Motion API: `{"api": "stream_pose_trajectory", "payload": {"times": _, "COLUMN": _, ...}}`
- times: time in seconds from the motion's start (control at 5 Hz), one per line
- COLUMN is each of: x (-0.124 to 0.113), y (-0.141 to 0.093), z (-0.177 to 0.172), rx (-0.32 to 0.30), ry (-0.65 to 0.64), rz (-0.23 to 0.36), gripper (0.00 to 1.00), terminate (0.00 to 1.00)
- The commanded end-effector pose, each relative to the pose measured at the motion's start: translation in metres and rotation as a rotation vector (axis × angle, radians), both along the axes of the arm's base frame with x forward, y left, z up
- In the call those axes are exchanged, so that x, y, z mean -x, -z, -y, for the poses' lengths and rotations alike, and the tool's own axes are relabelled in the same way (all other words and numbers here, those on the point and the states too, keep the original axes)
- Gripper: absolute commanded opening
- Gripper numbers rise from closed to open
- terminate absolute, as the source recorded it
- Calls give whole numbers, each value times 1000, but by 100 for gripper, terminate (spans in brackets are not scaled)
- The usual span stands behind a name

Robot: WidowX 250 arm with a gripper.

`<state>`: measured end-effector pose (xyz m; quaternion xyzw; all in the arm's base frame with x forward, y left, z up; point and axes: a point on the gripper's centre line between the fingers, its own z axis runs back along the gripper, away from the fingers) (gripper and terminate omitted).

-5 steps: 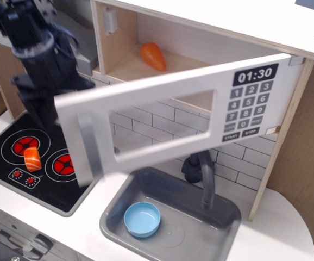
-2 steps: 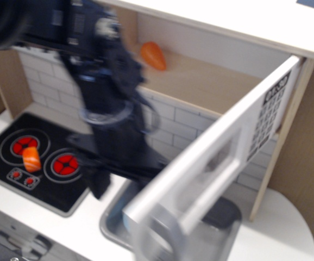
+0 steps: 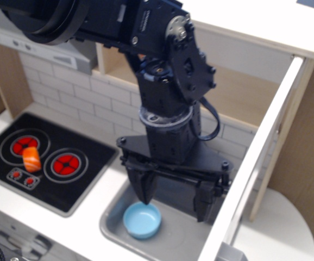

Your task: Open microwave

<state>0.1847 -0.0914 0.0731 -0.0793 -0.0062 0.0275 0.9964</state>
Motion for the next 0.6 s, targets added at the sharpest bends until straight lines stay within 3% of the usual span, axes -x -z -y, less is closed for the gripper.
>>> {"api": "stream_pose_trajectory", "payload": {"times": 0.0, "x": -19, "y": -74, "z": -67, "rx": -23, "ry": -179, "rz": 147, "gripper": 100, "terminate": 0}}
{"api": "stream_pose_trajectory", "payload": {"times": 0.2, "x": -19, "y": -74, "z": -67, "rx": -23, "ry": -179, "rz": 147, "gripper": 100, "terminate": 0}}
{"api": "stream_pose_trajectory", "payload": {"times": 0.4, "x": -19, "y": -74, "z": -67, "rx": -23, "ry": -179, "rz": 147, "gripper": 100, "terminate": 100}}
